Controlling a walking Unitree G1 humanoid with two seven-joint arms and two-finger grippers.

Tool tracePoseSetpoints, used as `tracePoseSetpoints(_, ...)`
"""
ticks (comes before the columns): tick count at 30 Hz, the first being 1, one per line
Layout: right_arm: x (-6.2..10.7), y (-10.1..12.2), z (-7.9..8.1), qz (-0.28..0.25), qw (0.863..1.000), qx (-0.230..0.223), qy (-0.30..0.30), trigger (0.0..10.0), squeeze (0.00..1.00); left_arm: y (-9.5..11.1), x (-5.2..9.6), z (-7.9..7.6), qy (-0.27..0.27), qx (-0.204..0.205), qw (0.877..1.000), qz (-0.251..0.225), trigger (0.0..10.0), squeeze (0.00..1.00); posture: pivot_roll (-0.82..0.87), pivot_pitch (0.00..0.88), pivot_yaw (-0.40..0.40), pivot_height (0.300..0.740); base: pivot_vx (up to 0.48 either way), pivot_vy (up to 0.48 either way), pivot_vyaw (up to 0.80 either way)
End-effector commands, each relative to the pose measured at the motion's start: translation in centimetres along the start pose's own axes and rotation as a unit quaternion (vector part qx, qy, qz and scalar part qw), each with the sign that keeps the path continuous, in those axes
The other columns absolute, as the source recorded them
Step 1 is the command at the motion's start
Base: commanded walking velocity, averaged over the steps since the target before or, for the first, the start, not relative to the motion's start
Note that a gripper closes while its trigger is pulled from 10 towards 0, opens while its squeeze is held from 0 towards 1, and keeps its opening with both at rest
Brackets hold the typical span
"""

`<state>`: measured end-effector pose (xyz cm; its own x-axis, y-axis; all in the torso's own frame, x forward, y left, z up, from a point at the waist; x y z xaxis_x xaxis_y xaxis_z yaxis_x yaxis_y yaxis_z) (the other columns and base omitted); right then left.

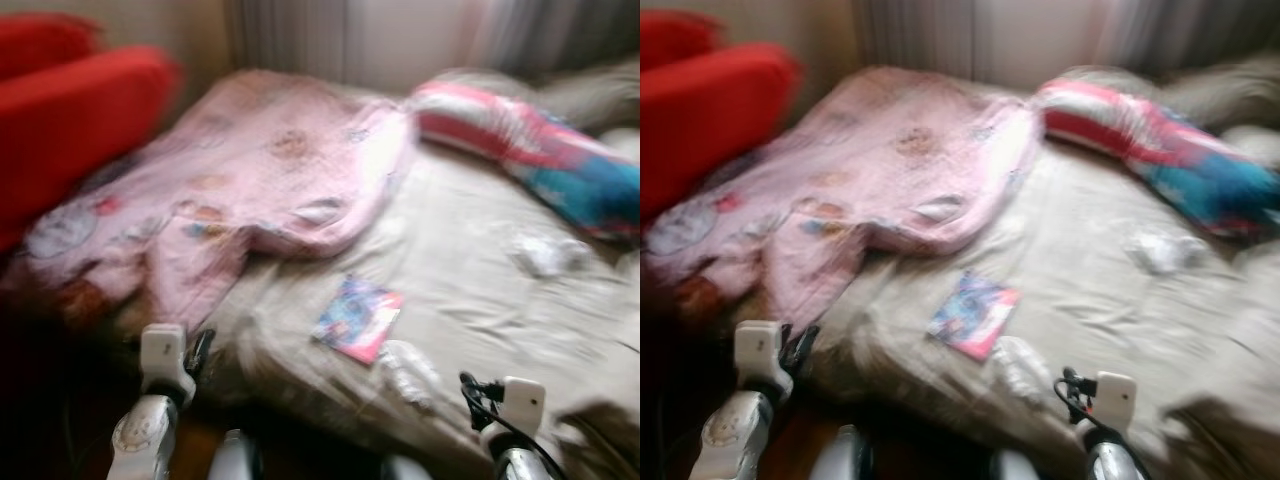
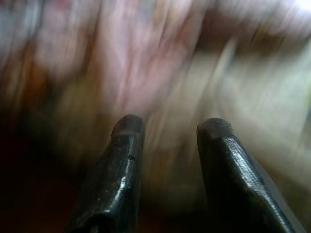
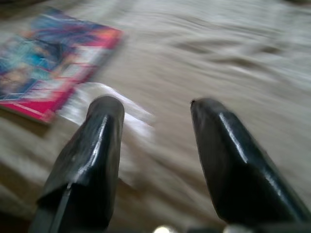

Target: Clean up the room

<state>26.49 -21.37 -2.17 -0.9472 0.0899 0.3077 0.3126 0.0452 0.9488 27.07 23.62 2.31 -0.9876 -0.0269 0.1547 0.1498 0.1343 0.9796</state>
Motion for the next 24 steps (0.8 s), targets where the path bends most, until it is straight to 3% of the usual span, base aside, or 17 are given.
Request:
tracePoseSetpoints(1, 0.39, -0.71, 0.57, 0.011, 1.0, -0.001, 0.014, 10.0, 0.0, 0.08, -0.1, -0.03, 0.0, 0.0, 1.0, 0.001, 10.0, 0.0, -0.03, 0.118, -0.015, 0.636, 0.0, 0.0, 0.0)
tracePoseSetpoints(4, 0.3, -0.47, 1.16, 0.006, 1.0, 0.001, 0.025, 10.0, 0.0, 0.18, -0.24, -0.07, -0.004, -0.001, 1.0, 0.003, 10.0, 0.0, -0.03, 0.117, -0.011, 0.636, 0.0, 0.0, 0.0)
tracePoseSetpoints(24, 0.05, -0.44, 0.8, 0.012, 1.0, -0.008, 0.005, 10.0, 0.0, 0.61, -0.69, -0.11, -0.008, -0.002, 1.0, 0.005, 10.0, 0.0, -0.03, 0.126, 0.0, 0.636, 0.025, 0.0, 0.0)
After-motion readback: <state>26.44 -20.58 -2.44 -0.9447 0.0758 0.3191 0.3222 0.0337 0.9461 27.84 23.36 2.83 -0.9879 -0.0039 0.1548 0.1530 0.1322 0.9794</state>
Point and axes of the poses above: a point about 5 cm out from each wrist's last joint towards the gripper, its own x axis pointing back from the gripper into the wrist, its own y axis along the axis of the wrist's last joint, z = x × y, the point moved 2 cm from there along -x, pointing out of the wrist towards the gripper, and after that the axes turned 10 degrees about x, right-handed, at the moved point
